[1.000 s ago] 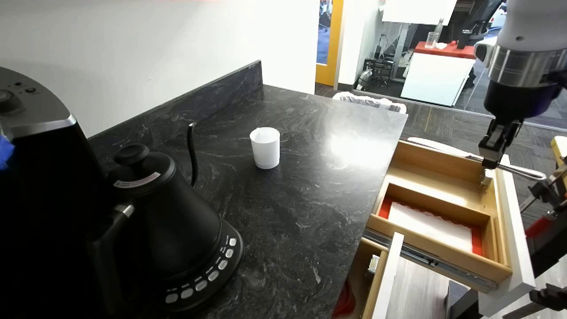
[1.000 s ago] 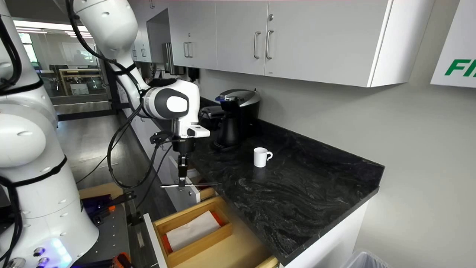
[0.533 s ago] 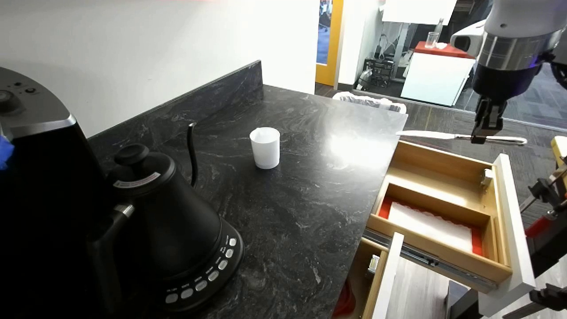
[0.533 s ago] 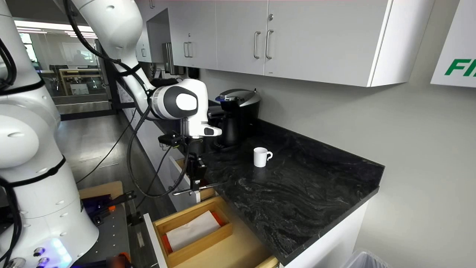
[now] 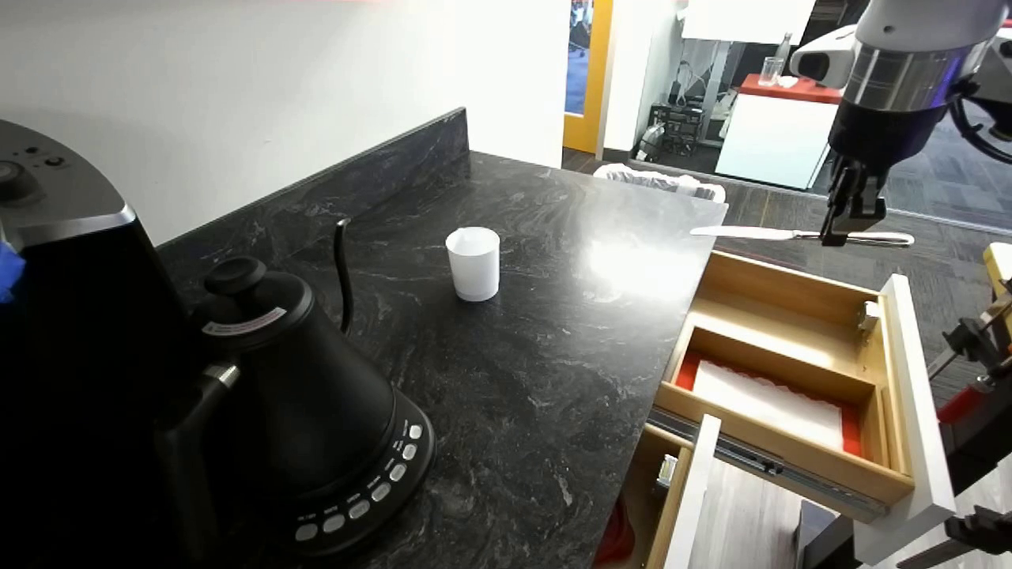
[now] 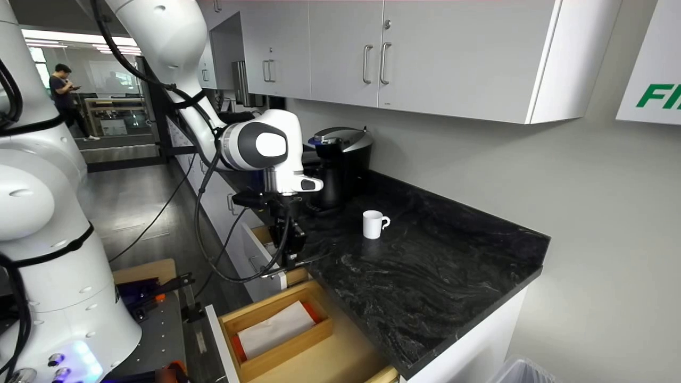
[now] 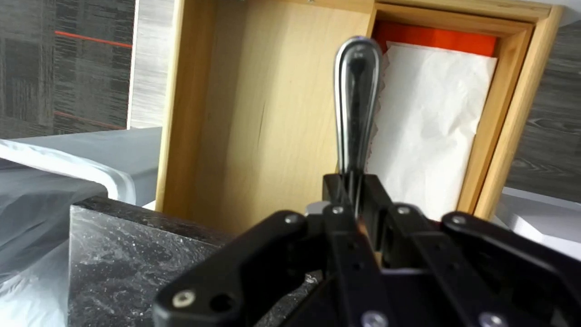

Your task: Pick up the butter knife from the countertop and put it inside the open drawer

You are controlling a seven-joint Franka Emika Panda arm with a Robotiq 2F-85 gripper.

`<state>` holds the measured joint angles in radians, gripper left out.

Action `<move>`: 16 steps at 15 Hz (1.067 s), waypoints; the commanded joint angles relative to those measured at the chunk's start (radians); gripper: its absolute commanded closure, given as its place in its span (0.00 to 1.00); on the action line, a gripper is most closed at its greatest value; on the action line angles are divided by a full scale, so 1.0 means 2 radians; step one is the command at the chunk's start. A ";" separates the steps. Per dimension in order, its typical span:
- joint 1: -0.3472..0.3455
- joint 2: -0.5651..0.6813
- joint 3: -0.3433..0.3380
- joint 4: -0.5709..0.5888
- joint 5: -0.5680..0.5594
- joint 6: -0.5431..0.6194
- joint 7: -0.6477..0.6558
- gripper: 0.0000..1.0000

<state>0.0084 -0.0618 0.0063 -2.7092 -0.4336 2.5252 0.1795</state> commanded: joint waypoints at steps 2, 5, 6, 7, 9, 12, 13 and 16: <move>-0.003 0.028 0.003 0.000 0.005 0.058 0.004 0.94; -0.001 0.064 0.000 0.003 0.010 0.102 0.001 0.94; 0.001 0.074 -0.001 0.003 0.014 0.114 0.001 0.95; 0.002 0.082 -0.003 0.002 0.016 0.126 0.003 0.94; 0.007 0.096 -0.004 -0.002 0.033 0.143 0.002 0.94; 0.015 0.109 -0.004 -0.004 0.058 0.158 0.001 0.94; 0.018 0.109 -0.004 -0.007 0.065 0.158 0.002 0.94; 0.025 0.108 -0.002 -0.014 0.089 0.157 0.005 0.94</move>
<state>0.0349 0.1674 0.0078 -2.7096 -0.3009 2.8150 0.1798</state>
